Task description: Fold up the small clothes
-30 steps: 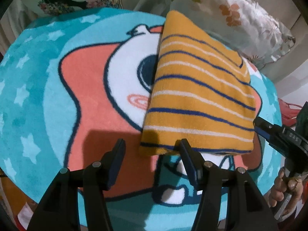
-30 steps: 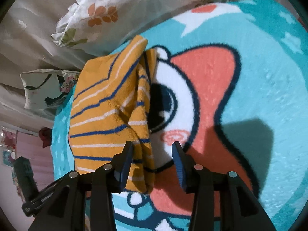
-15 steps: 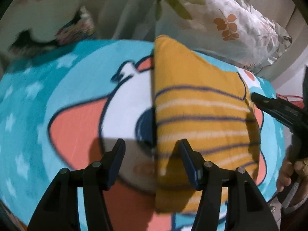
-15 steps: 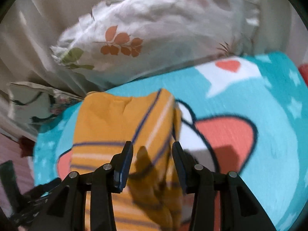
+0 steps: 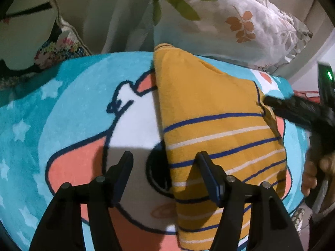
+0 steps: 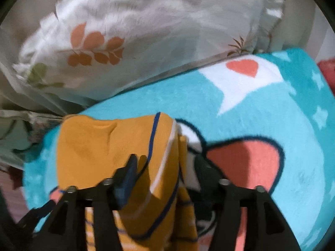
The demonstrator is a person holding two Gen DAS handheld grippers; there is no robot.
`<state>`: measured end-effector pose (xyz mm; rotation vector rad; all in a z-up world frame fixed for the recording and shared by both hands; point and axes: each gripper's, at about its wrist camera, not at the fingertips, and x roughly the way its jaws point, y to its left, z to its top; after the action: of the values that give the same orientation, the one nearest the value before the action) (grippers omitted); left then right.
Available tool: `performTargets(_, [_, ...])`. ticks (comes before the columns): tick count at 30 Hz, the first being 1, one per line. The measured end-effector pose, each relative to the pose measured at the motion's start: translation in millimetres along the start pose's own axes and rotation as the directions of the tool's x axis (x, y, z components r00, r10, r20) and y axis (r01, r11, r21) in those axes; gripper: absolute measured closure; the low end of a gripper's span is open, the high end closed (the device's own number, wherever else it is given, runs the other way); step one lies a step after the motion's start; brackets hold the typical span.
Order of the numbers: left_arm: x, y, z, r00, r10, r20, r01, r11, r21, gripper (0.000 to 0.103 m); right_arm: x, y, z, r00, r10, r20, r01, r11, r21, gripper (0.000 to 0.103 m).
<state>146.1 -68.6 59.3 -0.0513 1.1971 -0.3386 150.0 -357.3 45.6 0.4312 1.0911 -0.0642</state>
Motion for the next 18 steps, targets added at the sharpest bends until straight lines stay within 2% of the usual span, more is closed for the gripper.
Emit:
performTargets(5, [8,9,-2,0.994,-0.108,-0.015,0.107,0.993,-0.039,0.035,-8,-24,-29,0.995,0.096,-0.034,-0.094,0.994,0.054,0.032])
performTargets(7, [12,7,-4,0.985,-0.17,-0.032,0.169,0.985,-0.045,0.035,-6,-30,-42,0.99,0.136,-0.04,-0.133,0.989,0.065,0.03])
performTargets(8, [16,3,-6,0.972,-0.229,-0.044,0.227,0.973,-0.042,0.034,-4,-33,-47,0.988,0.151,-0.036,-0.148,0.986,0.073,0.028])
performTargets(10, [22,-5,-9,0.954,-0.292,-0.068,0.29,0.957,-0.027,0.028,0,-41,-53,0.98,0.198,-0.027,-0.194,0.975,0.111,0.026])
performTargets(11, [27,-13,-12,0.95,-0.303,-0.071,0.303,0.953,-0.009,0.017,2,-44,-54,0.976,0.217,-0.026,-0.212,0.969,0.126,0.025])
performTargets(12, [30,-17,-14,0.949,-0.307,-0.071,0.308,0.951,-0.005,0.013,6,-48,-55,0.97,0.242,-0.022,-0.236,0.961,0.143,0.025])
performTargets(14, [38,-23,-18,0.943,-0.321,-0.094,0.32,0.947,-0.019,0.013,16,-55,-54,0.957,0.291,-0.024,-0.282,0.942,0.183,0.022])
performTargets(16, [39,-22,-20,0.942,-0.322,-0.1,0.319,0.947,-0.046,0.025,21,-61,-55,0.939,0.344,0.013,-0.338,0.916,0.217,0.019])
performTargets(18, [34,-16,-18,0.939,-0.33,-0.093,0.324,0.943,-0.075,0.059,23,-62,-54,0.922,0.388,0.009,-0.379,0.894,0.238,0.022])
